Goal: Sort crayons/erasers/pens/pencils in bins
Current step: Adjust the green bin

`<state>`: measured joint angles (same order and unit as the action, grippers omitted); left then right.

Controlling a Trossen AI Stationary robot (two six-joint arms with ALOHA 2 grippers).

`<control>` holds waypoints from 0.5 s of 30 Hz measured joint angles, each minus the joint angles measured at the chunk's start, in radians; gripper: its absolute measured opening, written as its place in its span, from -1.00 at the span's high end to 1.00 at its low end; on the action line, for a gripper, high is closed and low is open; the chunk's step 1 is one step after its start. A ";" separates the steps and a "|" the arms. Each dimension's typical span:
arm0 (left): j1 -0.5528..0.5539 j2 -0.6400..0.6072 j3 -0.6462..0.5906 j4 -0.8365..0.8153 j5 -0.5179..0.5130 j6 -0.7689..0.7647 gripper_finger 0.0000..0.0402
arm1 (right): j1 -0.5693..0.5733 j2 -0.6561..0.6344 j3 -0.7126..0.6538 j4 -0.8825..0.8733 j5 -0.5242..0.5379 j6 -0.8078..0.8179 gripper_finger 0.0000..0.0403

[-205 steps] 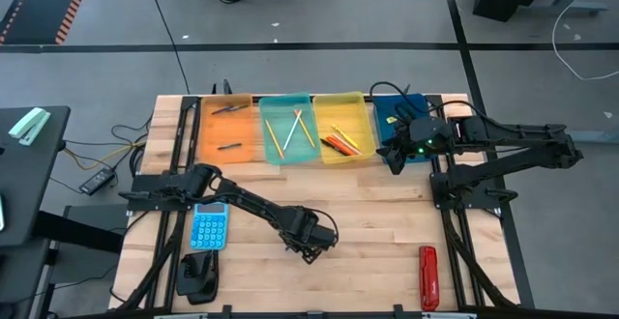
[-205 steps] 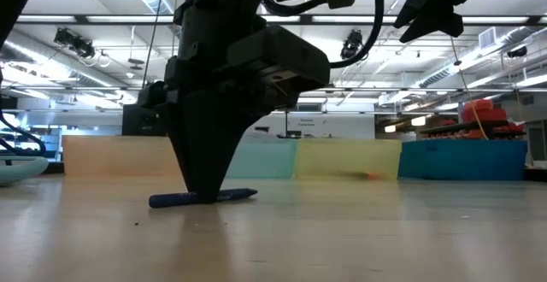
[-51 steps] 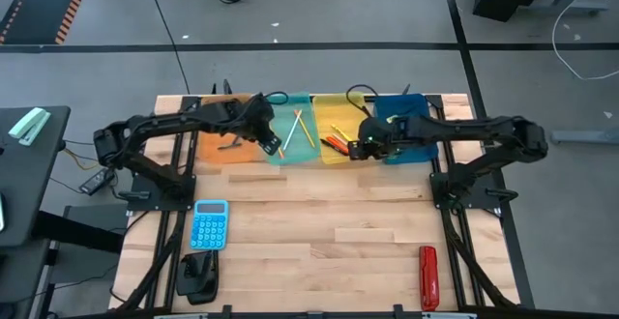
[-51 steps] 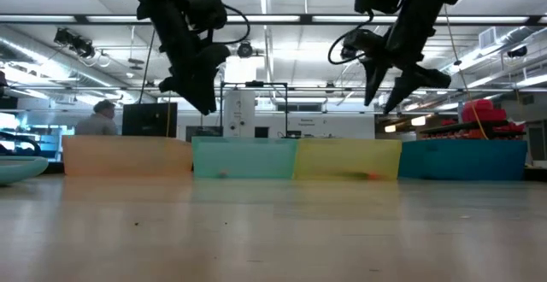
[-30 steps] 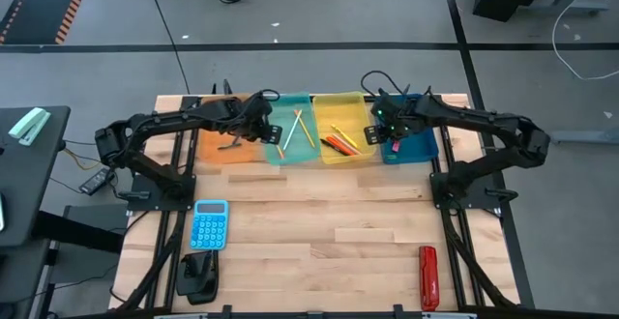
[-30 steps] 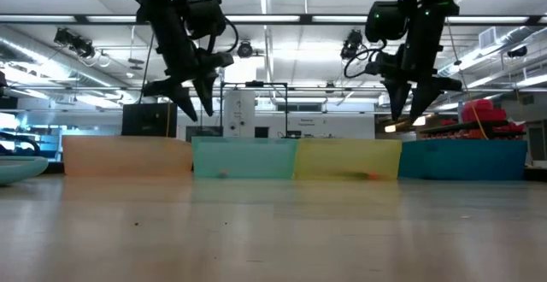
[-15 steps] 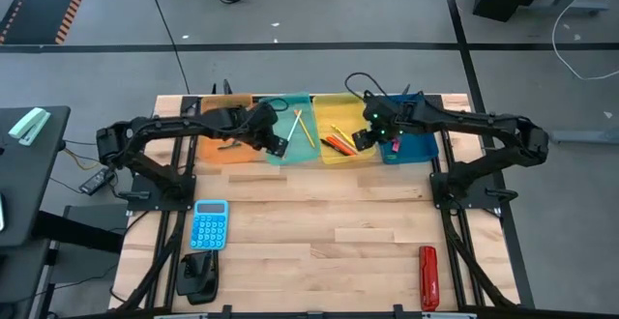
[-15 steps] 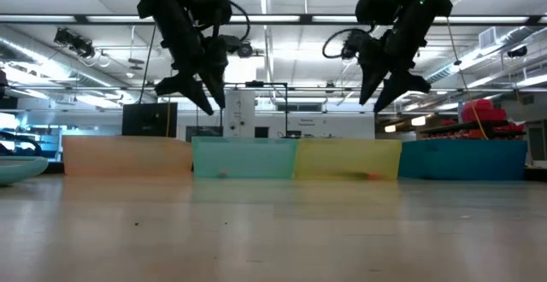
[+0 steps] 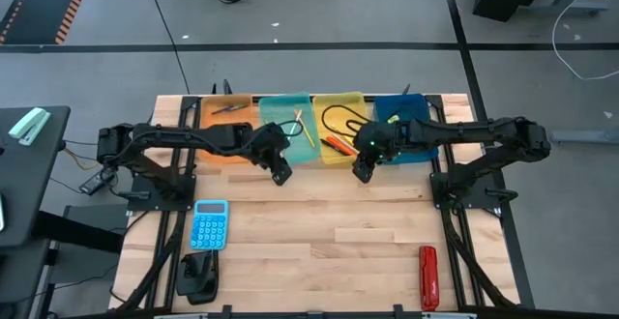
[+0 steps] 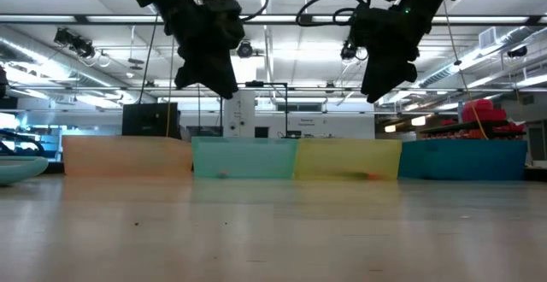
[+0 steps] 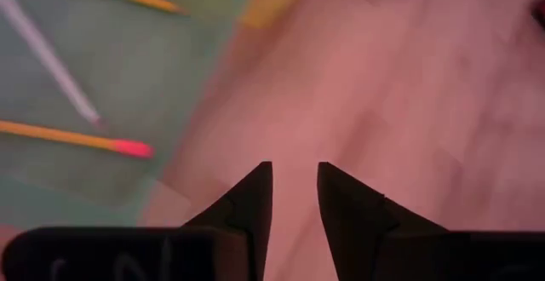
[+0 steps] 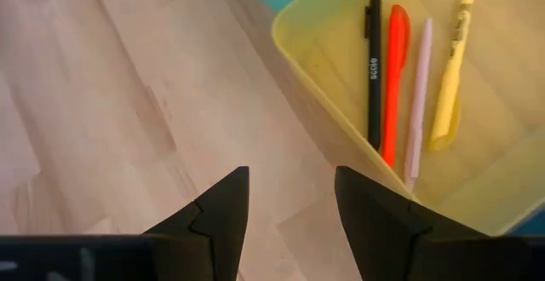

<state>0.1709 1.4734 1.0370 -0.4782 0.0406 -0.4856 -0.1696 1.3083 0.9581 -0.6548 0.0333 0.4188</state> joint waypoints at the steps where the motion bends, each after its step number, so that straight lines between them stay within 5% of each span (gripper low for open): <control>1: -0.007 0.000 0.000 -0.001 0.024 0.000 0.49 | 0.005 0.000 0.000 0.000 0.012 0.012 0.09; 5: -0.034 0.000 0.000 -0.013 0.120 0.001 0.50 | 0.011 0.000 0.000 0.000 0.042 0.064 0.09; 15: -0.025 0.163 -0.001 -0.101 0.023 0.080 0.56 | 0.011 0.000 0.000 0.008 0.082 0.193 0.09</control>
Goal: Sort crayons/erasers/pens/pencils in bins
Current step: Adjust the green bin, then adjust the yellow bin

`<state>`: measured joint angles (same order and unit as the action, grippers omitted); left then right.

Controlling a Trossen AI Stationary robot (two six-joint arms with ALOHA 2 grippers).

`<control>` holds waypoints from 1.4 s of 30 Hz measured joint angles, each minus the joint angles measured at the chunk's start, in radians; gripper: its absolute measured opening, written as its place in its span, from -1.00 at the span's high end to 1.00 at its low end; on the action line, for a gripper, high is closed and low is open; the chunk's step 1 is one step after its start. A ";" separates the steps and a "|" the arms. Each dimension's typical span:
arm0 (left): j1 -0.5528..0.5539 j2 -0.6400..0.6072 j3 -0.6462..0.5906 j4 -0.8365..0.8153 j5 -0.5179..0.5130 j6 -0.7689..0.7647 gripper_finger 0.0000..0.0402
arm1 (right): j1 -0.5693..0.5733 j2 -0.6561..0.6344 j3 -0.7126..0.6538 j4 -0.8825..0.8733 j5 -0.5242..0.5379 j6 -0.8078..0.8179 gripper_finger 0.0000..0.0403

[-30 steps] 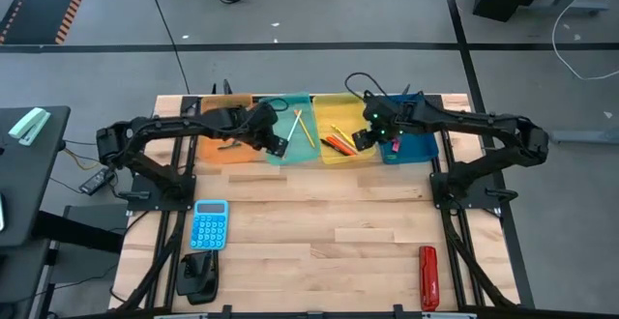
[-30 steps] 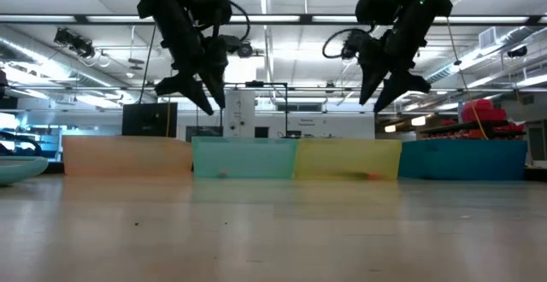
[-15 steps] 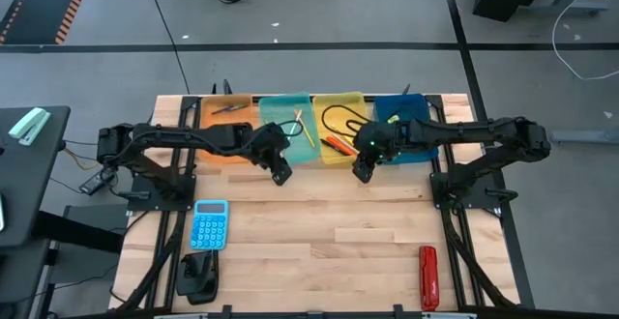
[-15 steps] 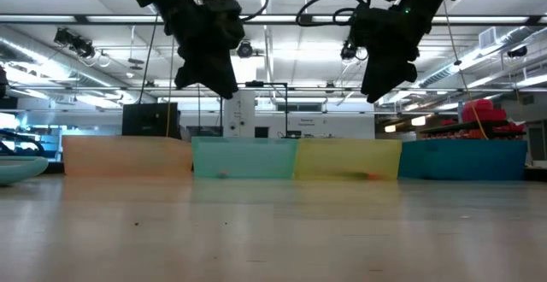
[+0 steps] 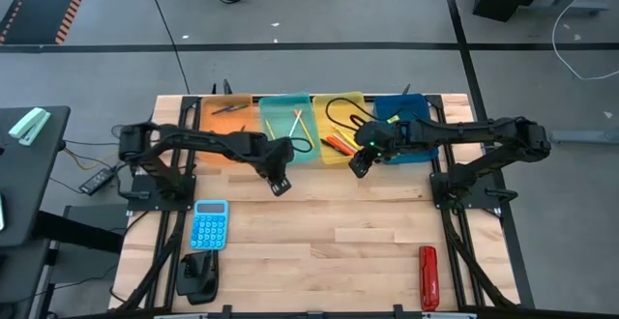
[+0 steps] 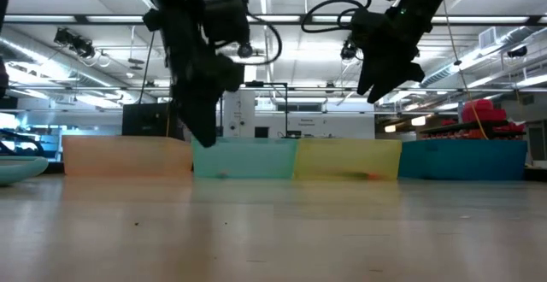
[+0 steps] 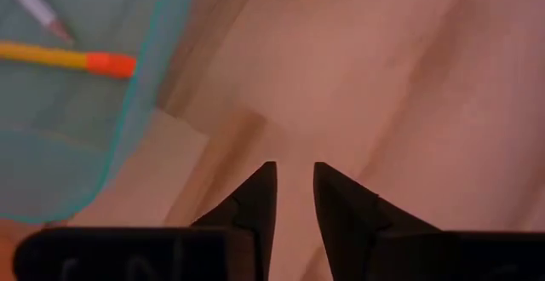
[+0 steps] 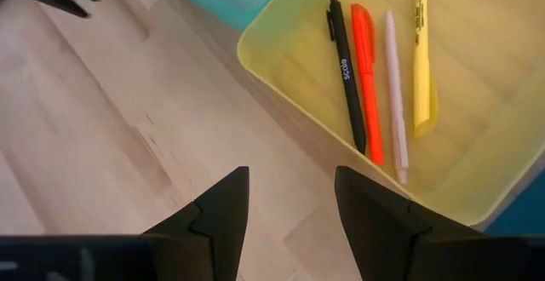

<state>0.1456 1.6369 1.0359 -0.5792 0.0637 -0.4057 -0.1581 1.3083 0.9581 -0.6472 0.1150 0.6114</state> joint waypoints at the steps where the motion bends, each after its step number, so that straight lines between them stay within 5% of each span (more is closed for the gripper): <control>1: 0.004 0.020 0.000 -0.002 -0.006 -0.005 0.57 | 0.000 0.000 0.000 -0.001 0.000 0.003 0.09; 10: 0.069 0.082 0.000 -0.101 -0.174 -0.159 0.72 | 0.000 0.000 0.000 -0.004 -0.019 0.041 0.09; 26: 0.185 0.021 0.000 -0.243 -0.130 -0.212 0.95 | 0.000 0.000 0.000 -0.009 -0.019 0.077 0.09; 42: 0.056 -0.181 0.002 -0.162 -0.115 -0.421 0.94 | 0.071 0.063 -0.037 -0.046 -0.079 0.565 0.09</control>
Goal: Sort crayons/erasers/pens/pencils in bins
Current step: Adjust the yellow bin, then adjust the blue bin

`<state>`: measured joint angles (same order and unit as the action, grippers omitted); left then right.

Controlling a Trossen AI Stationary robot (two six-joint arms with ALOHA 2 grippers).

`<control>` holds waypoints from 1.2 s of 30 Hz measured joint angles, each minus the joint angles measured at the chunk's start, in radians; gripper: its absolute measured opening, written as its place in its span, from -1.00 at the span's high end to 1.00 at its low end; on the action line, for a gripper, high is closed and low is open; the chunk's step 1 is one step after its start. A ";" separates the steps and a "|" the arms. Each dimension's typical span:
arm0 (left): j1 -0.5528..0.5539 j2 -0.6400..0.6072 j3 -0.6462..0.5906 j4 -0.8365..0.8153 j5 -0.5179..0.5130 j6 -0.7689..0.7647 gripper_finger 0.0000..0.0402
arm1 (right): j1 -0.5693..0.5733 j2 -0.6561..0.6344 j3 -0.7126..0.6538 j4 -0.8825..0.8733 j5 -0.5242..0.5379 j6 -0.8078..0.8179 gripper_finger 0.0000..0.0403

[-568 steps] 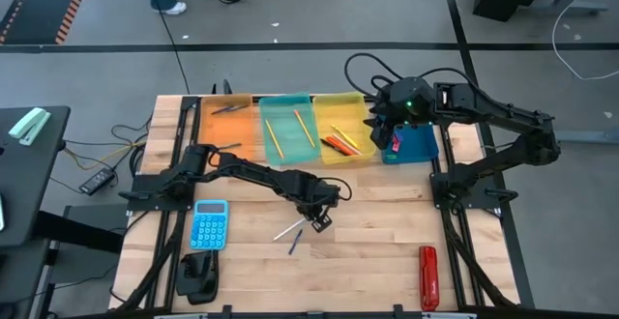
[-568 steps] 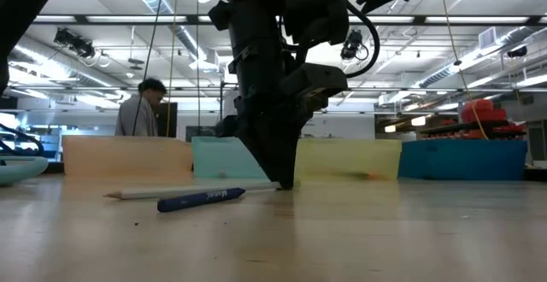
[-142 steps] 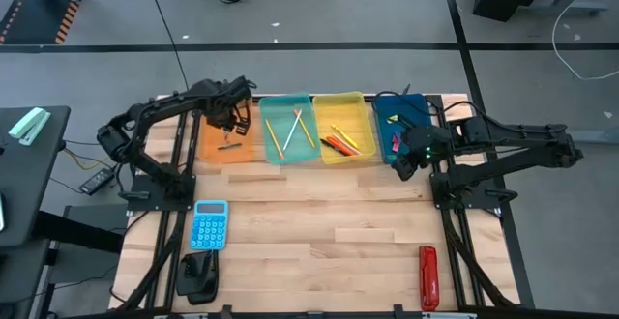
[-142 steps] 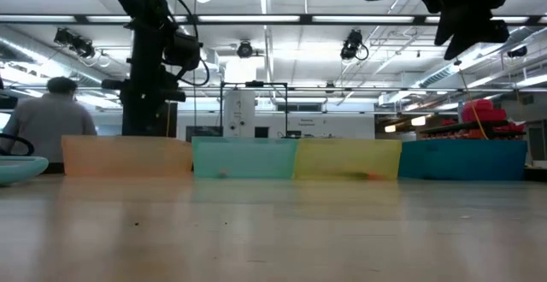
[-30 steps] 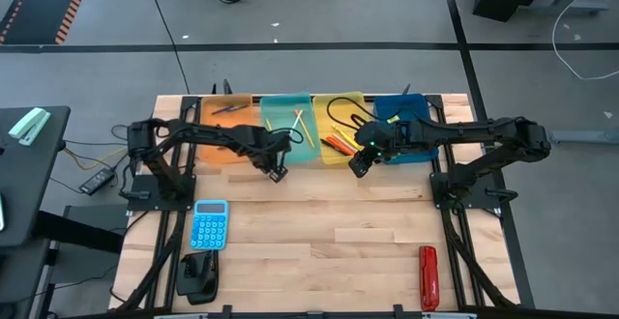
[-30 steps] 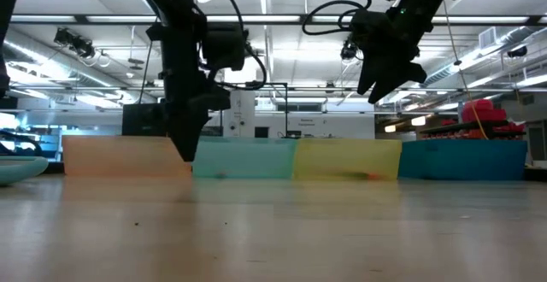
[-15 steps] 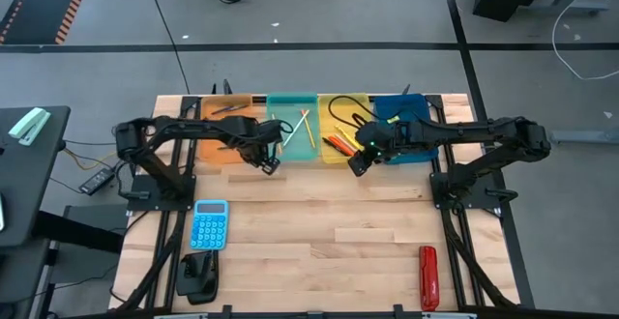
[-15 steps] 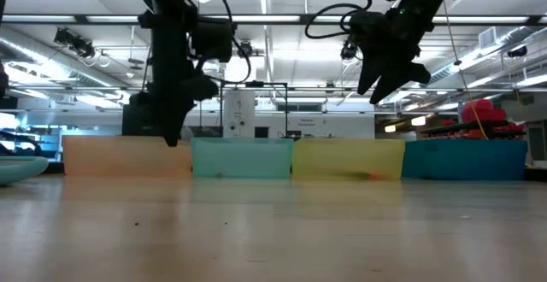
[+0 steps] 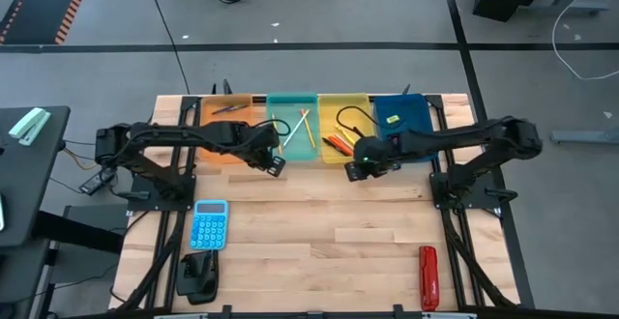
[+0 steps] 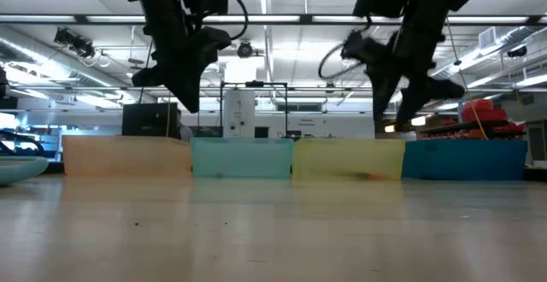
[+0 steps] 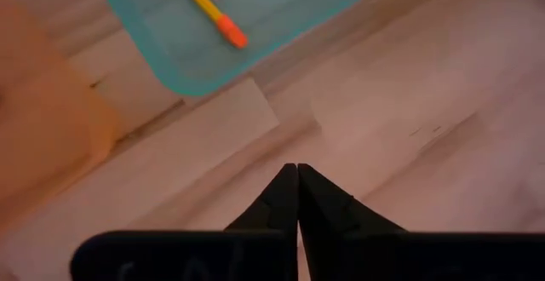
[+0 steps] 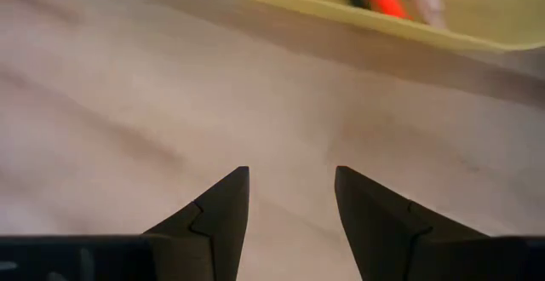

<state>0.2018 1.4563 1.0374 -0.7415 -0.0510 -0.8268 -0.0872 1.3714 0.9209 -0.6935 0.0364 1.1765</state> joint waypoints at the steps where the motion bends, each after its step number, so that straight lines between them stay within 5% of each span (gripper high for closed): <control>1: -0.004 0.000 0.000 0.003 0.001 -0.005 0.93 | -0.007 0.022 -0.012 0.008 0.006 0.009 0.09; 12: -0.049 0.000 0.000 0.004 0.038 -0.026 0.89 | -0.109 0.232 -0.022 0.240 0.085 0.025 0.09; 17: -0.088 0.000 0.000 0.004 0.049 -0.027 0.95 | -0.155 0.218 -0.013 0.220 0.141 0.091 0.09; 24: -0.119 0.000 0.000 -0.008 0.048 -0.027 0.90 | -0.203 0.193 -0.012 0.208 0.090 0.019 0.09; 36: -0.128 0.000 0.000 -0.010 0.033 -0.027 0.95 | -0.131 0.191 -0.012 0.091 0.028 -0.072 0.09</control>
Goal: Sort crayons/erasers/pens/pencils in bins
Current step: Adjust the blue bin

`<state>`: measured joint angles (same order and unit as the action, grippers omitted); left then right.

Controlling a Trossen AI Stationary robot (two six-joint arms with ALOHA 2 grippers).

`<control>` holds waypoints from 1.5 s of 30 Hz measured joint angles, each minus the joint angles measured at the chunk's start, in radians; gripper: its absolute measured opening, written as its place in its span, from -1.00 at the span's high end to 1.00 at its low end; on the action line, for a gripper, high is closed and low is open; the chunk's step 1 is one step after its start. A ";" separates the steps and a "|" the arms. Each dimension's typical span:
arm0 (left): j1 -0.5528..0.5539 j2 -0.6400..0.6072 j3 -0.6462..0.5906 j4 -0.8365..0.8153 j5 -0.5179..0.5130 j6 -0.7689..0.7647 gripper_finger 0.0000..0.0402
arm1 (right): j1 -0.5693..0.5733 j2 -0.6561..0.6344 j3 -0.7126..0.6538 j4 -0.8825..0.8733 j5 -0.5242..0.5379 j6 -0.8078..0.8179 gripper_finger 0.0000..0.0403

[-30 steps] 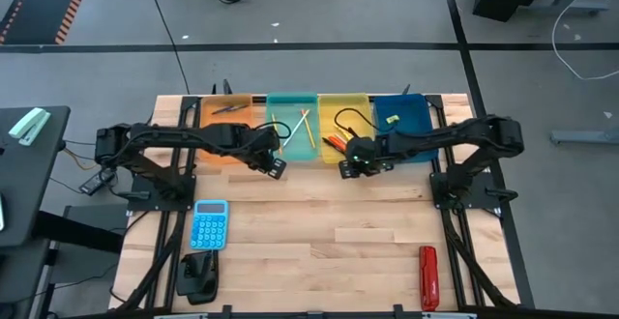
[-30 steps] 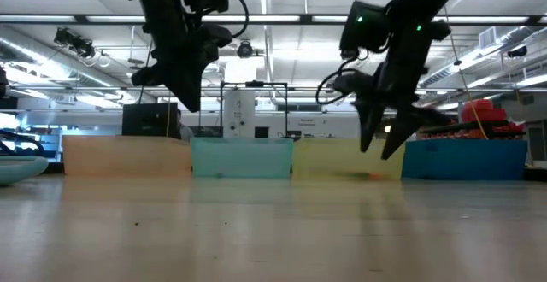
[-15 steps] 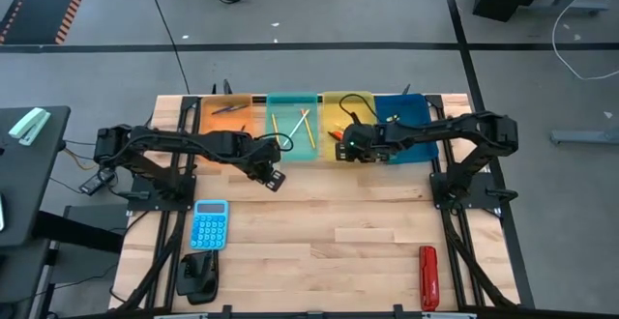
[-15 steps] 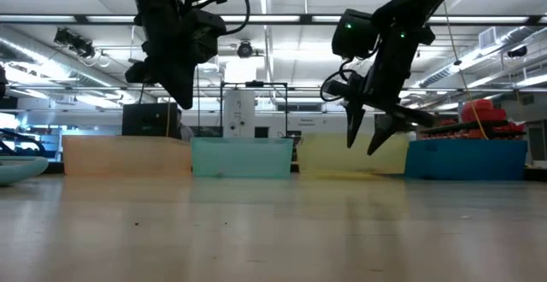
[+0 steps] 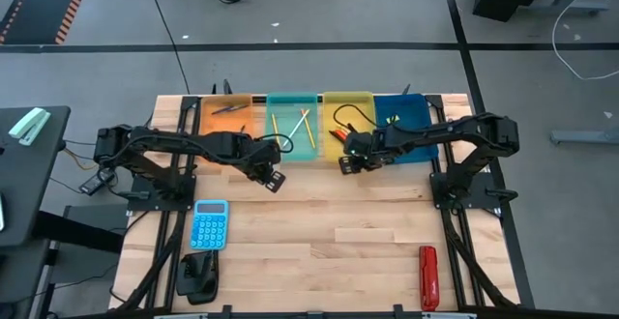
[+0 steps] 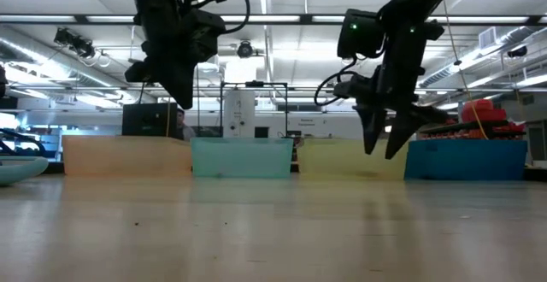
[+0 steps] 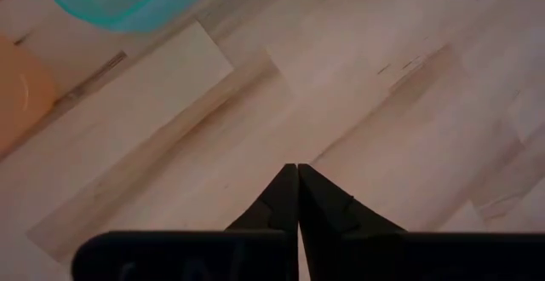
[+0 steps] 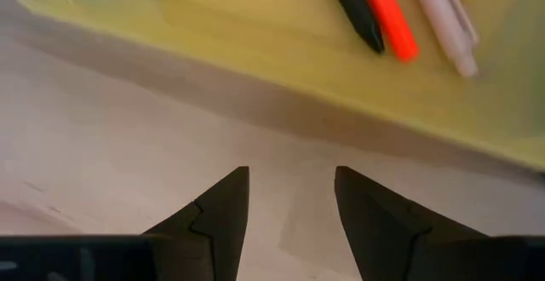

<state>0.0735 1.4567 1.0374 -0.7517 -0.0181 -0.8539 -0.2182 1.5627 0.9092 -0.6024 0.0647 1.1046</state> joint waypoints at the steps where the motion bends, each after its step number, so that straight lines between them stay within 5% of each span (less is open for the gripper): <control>1: -0.003 0.000 0.000 0.000 0.000 0.000 0.94 | 0.006 0.000 0.000 -0.010 -0.003 -0.001 0.09; 11: -0.042 0.000 0.000 -0.005 0.001 -0.009 0.88 | 0.109 -0.212 0.000 -0.207 -0.050 0.139 0.09; 17: -0.060 0.000 0.000 0.016 -0.009 -0.026 0.94 | 0.121 -0.301 -0.038 -0.479 0.091 0.156 0.09; 23: -0.059 0.000 0.000 0.026 -0.012 0.004 0.88 | 0.049 -0.315 -0.134 -0.370 -0.060 0.103 0.09; 36: -0.078 0.000 -0.001 0.022 -0.011 -0.021 0.93 | -0.109 -0.315 -0.206 -0.327 0.093 0.018 0.09; 45: -0.078 0.000 -0.001 0.022 -0.011 -0.026 0.87 | -0.240 -0.315 -0.206 -0.278 0.060 -0.044 0.09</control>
<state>-0.0044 1.4567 1.0367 -0.7300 -0.0292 -0.8795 -0.4582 1.2472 0.7029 -0.8804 0.1243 1.0604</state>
